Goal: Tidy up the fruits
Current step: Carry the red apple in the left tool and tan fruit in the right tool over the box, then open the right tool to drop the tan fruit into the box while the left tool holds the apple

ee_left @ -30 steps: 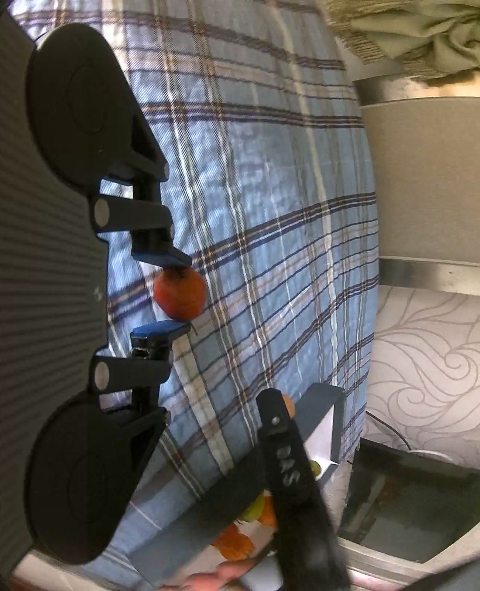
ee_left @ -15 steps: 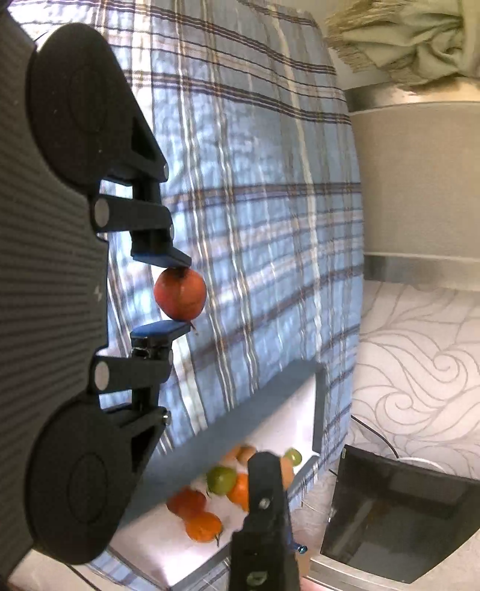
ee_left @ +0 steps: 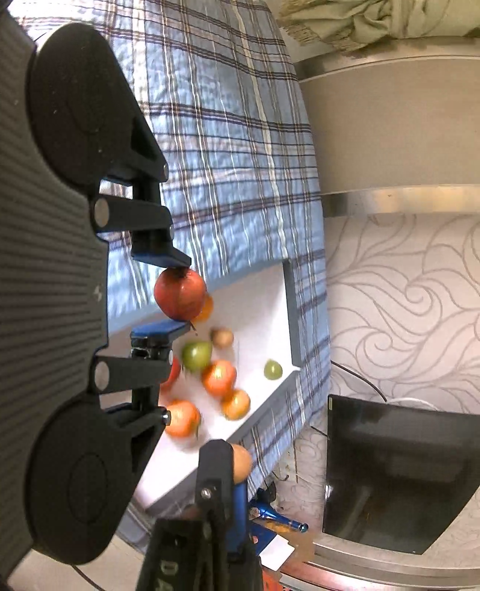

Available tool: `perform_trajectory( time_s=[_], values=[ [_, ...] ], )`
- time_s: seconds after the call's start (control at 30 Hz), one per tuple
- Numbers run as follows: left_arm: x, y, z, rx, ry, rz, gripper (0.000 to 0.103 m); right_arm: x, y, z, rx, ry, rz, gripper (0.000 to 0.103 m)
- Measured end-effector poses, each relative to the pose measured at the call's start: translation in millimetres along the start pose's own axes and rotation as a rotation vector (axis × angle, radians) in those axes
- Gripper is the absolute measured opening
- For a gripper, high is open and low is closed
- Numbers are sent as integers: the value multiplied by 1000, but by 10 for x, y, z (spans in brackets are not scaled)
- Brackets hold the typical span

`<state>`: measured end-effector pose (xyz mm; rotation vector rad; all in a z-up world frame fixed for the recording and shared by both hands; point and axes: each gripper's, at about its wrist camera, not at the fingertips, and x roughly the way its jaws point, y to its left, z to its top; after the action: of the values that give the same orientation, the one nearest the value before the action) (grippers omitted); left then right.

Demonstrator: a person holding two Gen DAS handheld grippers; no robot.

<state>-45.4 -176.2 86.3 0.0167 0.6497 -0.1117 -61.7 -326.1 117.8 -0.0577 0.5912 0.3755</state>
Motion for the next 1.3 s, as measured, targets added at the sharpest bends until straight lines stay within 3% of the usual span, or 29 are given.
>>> perform_trajectory(
  time_s=[0.43,1.07,1.13,1.3],
  values=[
    [-198,-498,-118,-31,-27,6,35,-117,-398,-152,-35,12,21,27],
    [-375,-294,-123,-15,-10,69,35,1008,-409,-38,-63,154,-10,28],
    [-358,-302,-123,-15,-7,67,35,999,-411,-38,-62,141,-13,47],
    [-283,-364,-133,-8,1,52,35,859,-456,-14,-51,107,-9,51]
  ],
)
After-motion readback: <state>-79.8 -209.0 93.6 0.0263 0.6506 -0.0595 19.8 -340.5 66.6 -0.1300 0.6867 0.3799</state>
